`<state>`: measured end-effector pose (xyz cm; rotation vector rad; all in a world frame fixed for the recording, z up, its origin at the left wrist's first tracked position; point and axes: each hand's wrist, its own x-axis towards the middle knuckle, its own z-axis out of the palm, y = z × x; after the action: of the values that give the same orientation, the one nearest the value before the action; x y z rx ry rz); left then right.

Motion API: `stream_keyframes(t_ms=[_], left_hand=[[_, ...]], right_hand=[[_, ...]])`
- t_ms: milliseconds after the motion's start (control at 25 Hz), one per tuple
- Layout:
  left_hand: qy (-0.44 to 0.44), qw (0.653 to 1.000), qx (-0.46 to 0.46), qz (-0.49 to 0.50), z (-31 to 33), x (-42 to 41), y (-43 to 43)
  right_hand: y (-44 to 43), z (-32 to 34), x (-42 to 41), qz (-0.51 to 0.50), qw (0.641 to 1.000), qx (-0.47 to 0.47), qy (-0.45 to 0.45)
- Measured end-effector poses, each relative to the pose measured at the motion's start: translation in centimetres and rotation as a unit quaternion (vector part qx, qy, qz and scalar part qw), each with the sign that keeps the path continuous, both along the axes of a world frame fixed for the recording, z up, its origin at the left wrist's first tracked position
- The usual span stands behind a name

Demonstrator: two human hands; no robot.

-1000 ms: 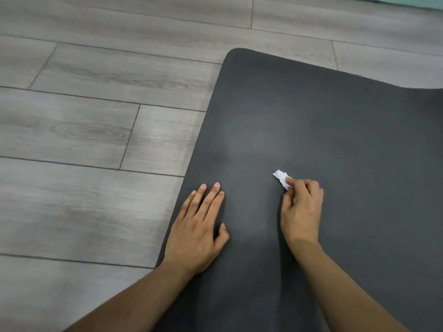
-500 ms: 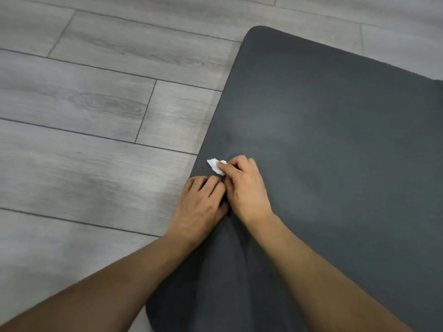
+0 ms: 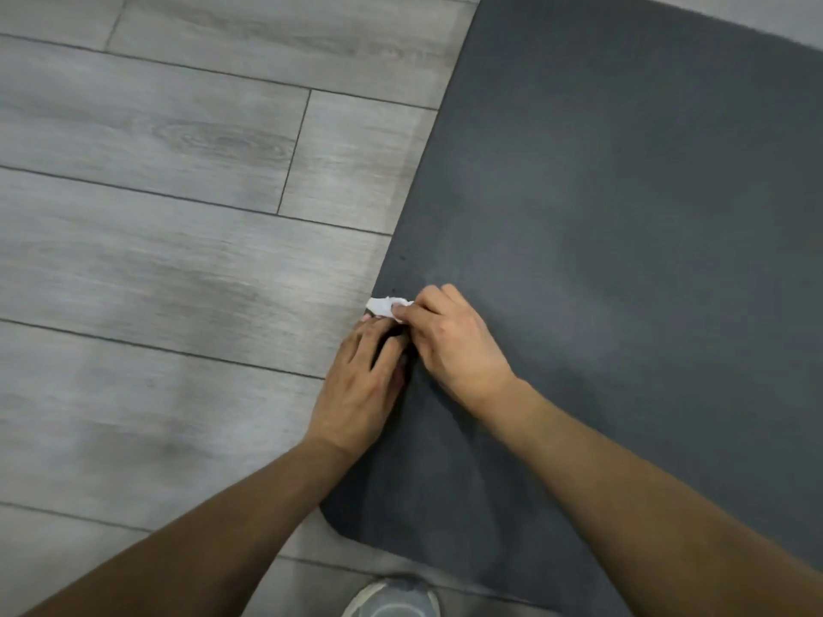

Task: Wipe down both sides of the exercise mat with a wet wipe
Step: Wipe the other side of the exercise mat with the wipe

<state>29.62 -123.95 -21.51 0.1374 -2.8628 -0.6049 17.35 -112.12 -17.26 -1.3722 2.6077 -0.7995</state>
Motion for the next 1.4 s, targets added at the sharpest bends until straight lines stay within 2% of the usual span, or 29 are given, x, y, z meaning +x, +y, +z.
stream_keyframes(t_ms=[80, 120, 200, 240, 320, 400, 520, 600, 640, 680, 720, 800, 880, 960, 1040, 1120, 1160, 1200, 1240, 1320, 1360, 1400], left_hand=[[0.004, 1.0, 0.001, 0.002, 0.1, 0.2, 0.0], [0.007, 1.0, -0.004, 0.002, 0.1, 0.3, 0.0], [0.013, 1.0, -0.018, 0.001, 0.0, 0.2, 0.1], [0.016, 1.0, -0.026, 0.003, 0.0, 0.1, 0.1], [0.016, 0.999, -0.033, 0.003, 0.2, 0.1, 0.0], [0.015, 0.999, -0.029, 0.004, 0.4, 0.0, 0.1], [0.012, 1.0, 0.005, 0.004, 0.6, 0.1, 0.2], [0.008, 1.0, 0.009, 0.001, 0.7, 0.2, 0.2], [0.009, 1.0, 0.004, 0.004, 0.7, 0.0, 0.2], [0.01, 1.0, 0.0, 0.004, 0.6, -0.1, 0.2], [0.01, 1.0, -0.001, 0.003, 0.5, -0.1, 0.2], [0.015, 1.0, -0.006, 0.003, 0.4, -0.1, 0.3], [0.02, 1.0, -0.014, 0.007, 0.3, -0.3, 0.3], [0.012, 1.0, -0.018, 0.008, 0.2, -0.2, 0.2], [0.007, 1.0, -0.019, 0.001, 0.3, -0.1, 0.2], [-0.002, 1.0, -0.005, -0.009, 0.6, -0.1, -0.2], [-0.016, 1.0, 0.012, -0.014, 1.0, 0.0, -0.4], [-0.029, 0.999, 0.028, -0.016, 1.5, -0.2, -0.6], [-0.041, 0.998, 0.041, -0.02, 2.1, -0.4, -0.9], [-0.068, 0.996, 0.06, -0.026, 3.5, -0.8, -1.8], [-0.082, 0.994, 0.071, -0.026, 4.1, -1.2, -2.1], [-0.086, 0.992, 0.089, -0.019, 4.5, -1.6, -2.3]], right_hand=[[0.3, 0.1, -2.8, 0.063, 0.997, 0.033, 0.038], [0.1, -0.2, -5.1, 0.034, 0.997, 0.047, 0.058], [-0.1, -0.4, -10.2, -0.127, 0.988, 0.05, 0.067], [-0.4, -0.3, -11.3, -0.207, 0.976, 0.049, 0.042], [-1.0, -0.1, -8.7, -0.269, 0.962, 0.034, 0.007], [0.1, 0.3, -2.6, -0.224, 0.974, 0.015, -0.022], [4.1, 1.1, 5.0, -0.052, 0.998, 0.008, -0.026], [5.9, 1.2, 2.5, 0.069, 0.996, 0.053, 0.035], [6.2, 0.9, -0.5, 0.076, 0.992, 0.063, 0.084], [6.5, 0.6, -3.9, 0.023, 0.991, 0.062, 0.119], [7.0, 0.8, -7.3, -0.075, 0.986, 0.069, 0.129], [7.9, 1.4, -11.4, -0.277, 0.955, 0.09, 0.055], [6.7, 1.2, -9.1, -0.366, 0.927, 0.082, 0.005], [4.9, 1.0, -1.7, -0.29, 0.956, 0.053, 0.002], [5.5, 1.0, 5.8, -0.099, 0.995, 0.033, 0.001], [7.2, 1.6, 5.5, 0.052, 0.997, 0.05, 0.03], [7.7, 1.5, 3.2, 0.06, 0.995, 0.059, 0.06], [8.0, 1.3, 0.4, 0.002, 0.995, 0.062, 0.083], [8.0, 1.3, -2.4, -0.102, 0.99, 0.059, 0.082], [7.0, 1.2, -4.6, -0.292, 0.955, 0.049, 0.022], [5.8, 1.0, -3.2, -0.322, 0.946, 0.035, 0.005], [4.6, 0.8, -0.4, -0.305, 0.952, 0.021, -0.001]])
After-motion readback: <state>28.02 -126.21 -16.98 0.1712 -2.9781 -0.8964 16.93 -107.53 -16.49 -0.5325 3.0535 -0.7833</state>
